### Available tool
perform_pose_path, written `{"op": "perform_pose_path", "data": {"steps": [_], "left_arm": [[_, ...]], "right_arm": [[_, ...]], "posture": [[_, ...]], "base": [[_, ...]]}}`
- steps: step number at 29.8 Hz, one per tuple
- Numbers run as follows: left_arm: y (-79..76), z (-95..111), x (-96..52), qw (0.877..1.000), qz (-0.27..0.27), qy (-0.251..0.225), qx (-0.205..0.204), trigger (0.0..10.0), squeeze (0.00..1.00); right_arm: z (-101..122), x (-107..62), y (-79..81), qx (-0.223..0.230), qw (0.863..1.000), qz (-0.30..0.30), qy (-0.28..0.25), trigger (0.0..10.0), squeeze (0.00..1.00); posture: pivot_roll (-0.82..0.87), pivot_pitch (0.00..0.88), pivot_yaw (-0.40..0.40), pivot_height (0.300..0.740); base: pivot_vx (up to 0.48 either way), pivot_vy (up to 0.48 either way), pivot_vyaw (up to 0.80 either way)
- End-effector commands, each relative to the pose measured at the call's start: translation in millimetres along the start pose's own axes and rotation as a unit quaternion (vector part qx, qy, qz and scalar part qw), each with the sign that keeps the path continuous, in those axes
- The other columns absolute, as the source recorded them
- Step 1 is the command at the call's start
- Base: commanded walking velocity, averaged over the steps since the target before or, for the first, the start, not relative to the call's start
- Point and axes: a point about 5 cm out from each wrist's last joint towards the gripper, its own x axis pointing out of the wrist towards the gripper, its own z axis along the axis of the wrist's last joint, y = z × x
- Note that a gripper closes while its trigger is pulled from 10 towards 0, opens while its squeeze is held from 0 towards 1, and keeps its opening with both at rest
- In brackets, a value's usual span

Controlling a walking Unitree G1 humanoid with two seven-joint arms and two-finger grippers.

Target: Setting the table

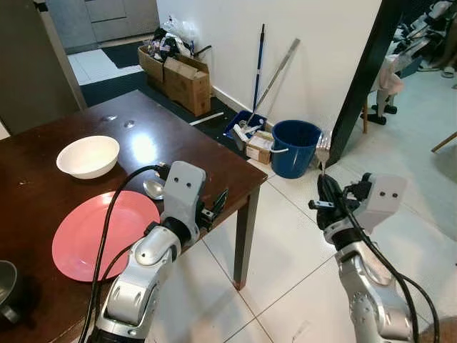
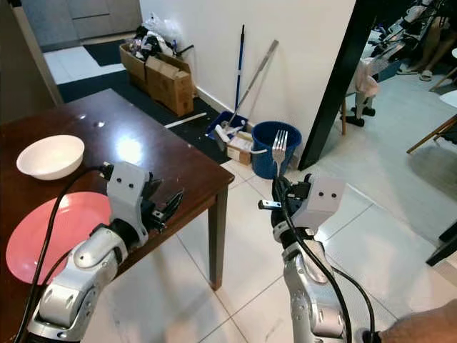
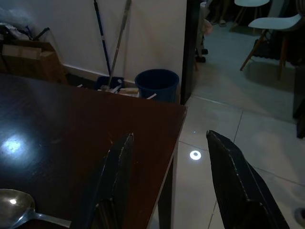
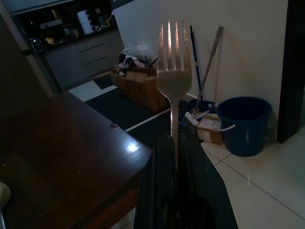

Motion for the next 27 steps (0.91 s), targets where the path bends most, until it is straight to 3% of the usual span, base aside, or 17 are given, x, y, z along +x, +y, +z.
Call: {"op": "perform_pose_path", "data": {"steps": [1,4,6,10,13,16,19,21,22,23,24,27], "left_arm": [[0.5,-2,-1.3,1.0,0.001,0.008,-0.01,10.0,0.0],[-0.8,-3,-1.3,1.0,0.0,0.009,-0.005,10.0,0.0],[-2.5,-4,-0.6,1.0,0.001,0.01,0.0,10.0,0.0],[-2.1,-4,0.0,1.0,0.007,0.013,0.002,10.0,0.0],[8.0,-2,-2.0,0.999,0.035,0.018,0.011,10.0,0.0],[16.2,-1,-4.4,0.998,0.055,0.018,0.02,10.0,0.0],[40.0,-2,-13.4,0.993,0.089,0.043,0.06,10.0,0.0],[75.4,-7,-30.9,0.979,0.13,0.097,0.124,10.0,0.0],[75.4,-7,-30.9,0.979,0.13,0.097,0.124,10.0,0.0],[91.2,-7,-40.2,0.972,0.149,0.119,0.135,10.0,0.0],[91.2,-7,-40.2,0.972,0.149,0.119,0.135,10.0,0.0],[110.6,-6,-55.2,0.964,0.15,0.157,0.152,10.0,0.0]], "right_arm": [[-4,0.1,-2.2,0.022,1.0,-0.011,0.011,10.0,0.0],[-5,0.0,-5.8,0.036,0.999,-0.021,0.012,10.0,0.0],[-7,0.6,-10.1,0.069,0.997,-0.03,0.022,10.0,0.0],[-14,2.2,-10.9,0.085,0.995,-0.011,0.044,10.0,0.0],[-26,9.2,2.6,0.063,0.99,0.075,0.101,10.0,0.0],[-30,11.8,7.1,0.057,0.987,0.103,0.113,10.0,0.0],[-34,18.0,19.7,0.052,0.976,0.165,0.136,10.0,0.0],[-39,26.0,32.8,0.038,0.963,0.217,0.157,10.0,0.0],[-39,26.0,32.8,0.038,0.963,0.217,0.157,10.0,0.0],[-39,29.0,37.1,0.035,0.958,0.234,0.163,10.0,0.0],[-39,29.0,37.1,0.035,0.958,0.234,0.163,10.0,0.0],[-42,37.3,40.0,0.031,0.952,0.252,0.173,10.0,0.0]], "posture": [[-0.06,0.0,0.101,0.74],[-0.06,0.0,0.1,0.74],[-0.06,0.0,0.098,0.74],[-0.05,0.0,0.098,0.74],[-0.03,0.006,0.093,0.74],[-0.01,0.008,0.087,0.74],[0.02,0.017,0.082,0.74],[0.05,0.043,0.071,0.74],[0.05,0.043,0.071,0.74],[0.07,0.056,0.064,0.74],[0.07,0.056,0.064,0.74],[0.1,0.066,0.061,0.74]], "base": [[0.0,0.0,0.0],[0.0,0.0,0.0],[0.0,0.0,0.0],[0.0,0.0,0.0],[0.0,0.0,0.0],[0.0,0.0,0.0],[0.0,0.0,0.0],[0.0,0.0,0.0],[0.0,0.0,0.0],[0.0,0.0,0.0],[0.0,0.0,0.0],[0.0,0.0,0.0]]}}
